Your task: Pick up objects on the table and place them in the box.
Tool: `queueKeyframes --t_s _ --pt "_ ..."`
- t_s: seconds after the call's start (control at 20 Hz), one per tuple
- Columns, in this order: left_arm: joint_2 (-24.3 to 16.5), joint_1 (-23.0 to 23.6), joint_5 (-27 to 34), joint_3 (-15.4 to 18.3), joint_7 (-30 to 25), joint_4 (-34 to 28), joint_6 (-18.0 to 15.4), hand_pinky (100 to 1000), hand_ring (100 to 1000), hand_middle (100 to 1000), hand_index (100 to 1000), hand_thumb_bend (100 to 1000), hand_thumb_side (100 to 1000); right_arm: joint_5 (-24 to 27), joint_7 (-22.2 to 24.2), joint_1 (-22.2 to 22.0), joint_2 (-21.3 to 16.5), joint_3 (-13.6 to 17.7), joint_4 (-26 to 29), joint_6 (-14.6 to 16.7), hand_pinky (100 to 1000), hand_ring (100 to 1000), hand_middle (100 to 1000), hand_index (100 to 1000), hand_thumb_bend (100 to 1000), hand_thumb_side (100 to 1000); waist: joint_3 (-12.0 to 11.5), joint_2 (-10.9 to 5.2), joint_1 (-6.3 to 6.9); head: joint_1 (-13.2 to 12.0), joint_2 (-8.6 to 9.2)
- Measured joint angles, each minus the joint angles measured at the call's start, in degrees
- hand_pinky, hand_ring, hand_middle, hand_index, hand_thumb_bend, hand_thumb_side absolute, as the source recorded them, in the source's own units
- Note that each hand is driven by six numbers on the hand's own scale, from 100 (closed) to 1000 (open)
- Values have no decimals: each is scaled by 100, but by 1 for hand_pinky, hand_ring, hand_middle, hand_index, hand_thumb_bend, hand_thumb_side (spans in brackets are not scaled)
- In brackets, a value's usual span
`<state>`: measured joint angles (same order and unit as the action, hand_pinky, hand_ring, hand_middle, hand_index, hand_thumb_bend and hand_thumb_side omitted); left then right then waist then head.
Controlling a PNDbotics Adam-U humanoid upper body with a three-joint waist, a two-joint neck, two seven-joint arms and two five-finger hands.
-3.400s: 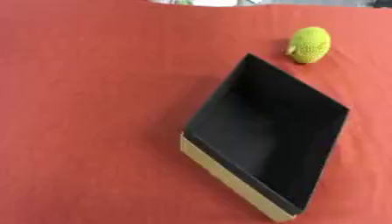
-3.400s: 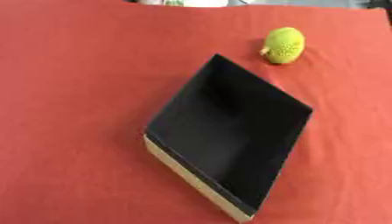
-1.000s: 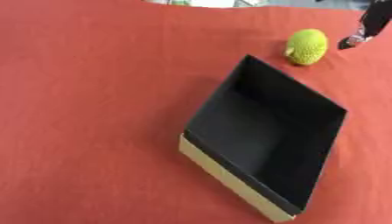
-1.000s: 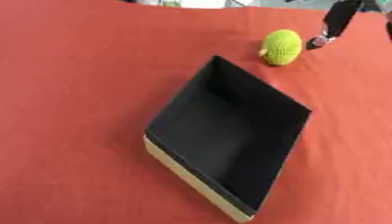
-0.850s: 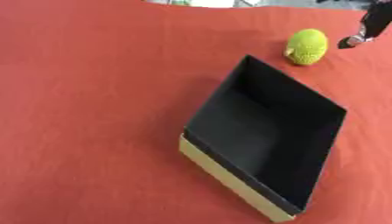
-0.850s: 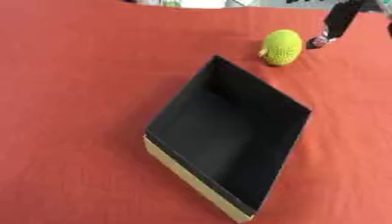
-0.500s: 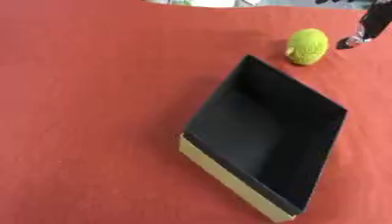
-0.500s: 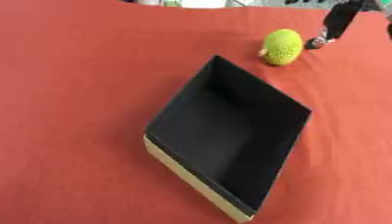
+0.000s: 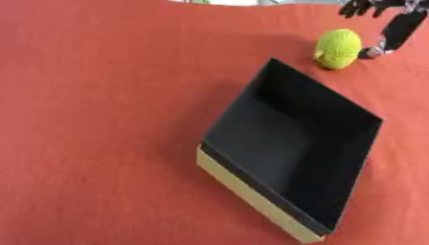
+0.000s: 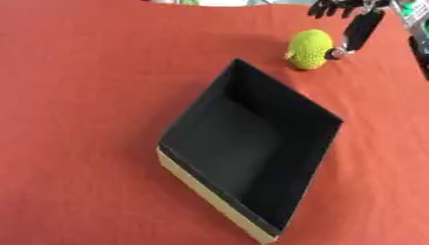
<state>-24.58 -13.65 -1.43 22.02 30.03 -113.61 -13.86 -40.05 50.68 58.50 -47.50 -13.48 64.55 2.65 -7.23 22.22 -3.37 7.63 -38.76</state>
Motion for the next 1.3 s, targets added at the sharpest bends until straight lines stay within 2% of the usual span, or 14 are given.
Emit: queueKeyframes --t_s 0.25,0.6,0.95,1.15,1.3 --pt "5 -6 18 0 -12 0 -7 663 605 659 785 100 523 -240 -150 64 145 68 -317 29 893 966 941 1000 400 100 -52 48 11 10 10" --pt "53 -44 39 0 -47 0 -12 663 606 660 785 100 526 -540 -521 130 289 257 -661 -16 895 979 955 1000 359 100 -133 139 19 68 98" --pt "59 -50 44 0 -89 0 -30 664 606 662 785 100 533 -834 -757 245 390 378 -913 -92 896 975 955 1000 400 100 -212 235 38 148 167" --pt "102 -54 46 0 -111 0 -39 665 606 662 785 100 534 -1041 -755 297 455 431 -1079 -91 887 962 900 1000 387 100 -259 268 38 197 211" --pt "102 -56 47 0 -120 0 -34 665 606 662 785 100 536 -1082 -776 299 495 464 -1133 -67 855 889 757 898 319 100 -270 278 38 207 211"
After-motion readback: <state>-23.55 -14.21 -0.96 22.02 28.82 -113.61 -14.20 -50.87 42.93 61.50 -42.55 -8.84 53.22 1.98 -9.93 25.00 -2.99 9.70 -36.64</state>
